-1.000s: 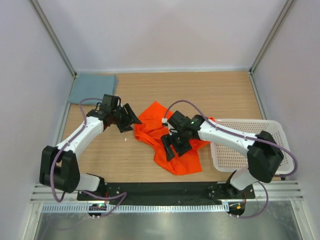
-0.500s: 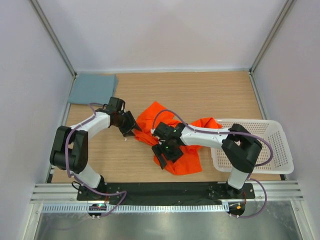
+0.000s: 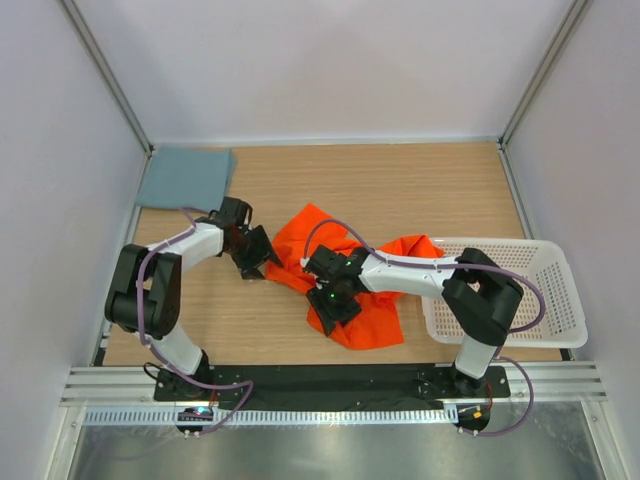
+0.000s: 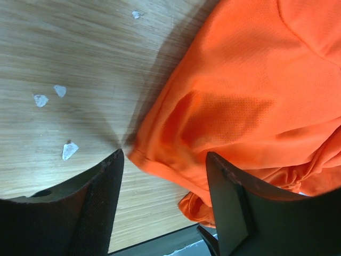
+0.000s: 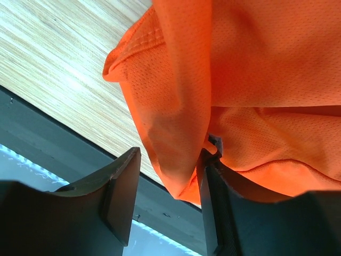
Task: Fold and stack the t-shirts
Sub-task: Flatten the tshirt out
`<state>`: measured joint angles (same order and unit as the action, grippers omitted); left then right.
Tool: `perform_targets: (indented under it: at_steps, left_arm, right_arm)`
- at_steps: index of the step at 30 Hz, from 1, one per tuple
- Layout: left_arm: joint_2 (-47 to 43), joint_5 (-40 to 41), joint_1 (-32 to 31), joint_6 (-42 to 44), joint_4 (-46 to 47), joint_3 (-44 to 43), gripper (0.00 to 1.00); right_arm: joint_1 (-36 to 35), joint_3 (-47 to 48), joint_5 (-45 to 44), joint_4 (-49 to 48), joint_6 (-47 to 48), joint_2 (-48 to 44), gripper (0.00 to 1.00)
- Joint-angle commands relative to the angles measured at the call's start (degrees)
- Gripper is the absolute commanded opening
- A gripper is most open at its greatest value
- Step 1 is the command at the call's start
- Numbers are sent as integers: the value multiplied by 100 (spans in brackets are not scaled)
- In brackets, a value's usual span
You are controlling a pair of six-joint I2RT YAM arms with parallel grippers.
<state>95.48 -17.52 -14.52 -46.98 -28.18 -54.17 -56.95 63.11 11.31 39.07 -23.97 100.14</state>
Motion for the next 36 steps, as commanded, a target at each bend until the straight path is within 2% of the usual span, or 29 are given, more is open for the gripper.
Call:
perform_targets:
  at_steps: [1,4,7,11,12,14,15,16,18,20,21,30,36]
  left_arm:
    - [-318,178,20,154,-99,108,65]
    - [-442,267,20,154,-21,310,70]
    - [-408,267,29,146,-29,372,70]
    - [-189,205,29,163,234,355,64]
    - [-118,205,46,215,269,303,61]
    - [40,127,107,259,287,206,46]
    - [119,82,134,294,331,118,32]
    - [128,56,143,312,366,74,26]
    - [24,-32,143,400,393,-31,9]
    - [-117,-24,143,444,305,-207,3]
    - [-231,-24,143,470,270,-260,0]
    - [-2427,819,134,901,-574,-1007,0]
    - [-3342,1671,152,1261,-1118,-2042,0]
  right_arm:
    - [-27,87,3,-119,-3,6,52]
    - [-27,61,55,-154,-64,50,52]
    - [-27,17,125,-224,-108,59,52]
    - [-27,-97,196,-365,-196,41,48]
    - [-18,-97,213,-400,-205,41,42]
    - [-18,-115,222,-418,-231,41,38]
    - [-18,-106,196,-426,-223,41,34]
    - [-27,-115,170,-435,-231,6,30]
    - [-27,-106,109,-427,-240,-20,15]
    - [-27,-1,82,-365,-188,-82,1]
    - [-18,69,-14,-243,-179,-134,1]
    - [-36,1325,-77,549,-161,-1162,2]
    - [-167,2090,1056,86,-240,-1278,2]
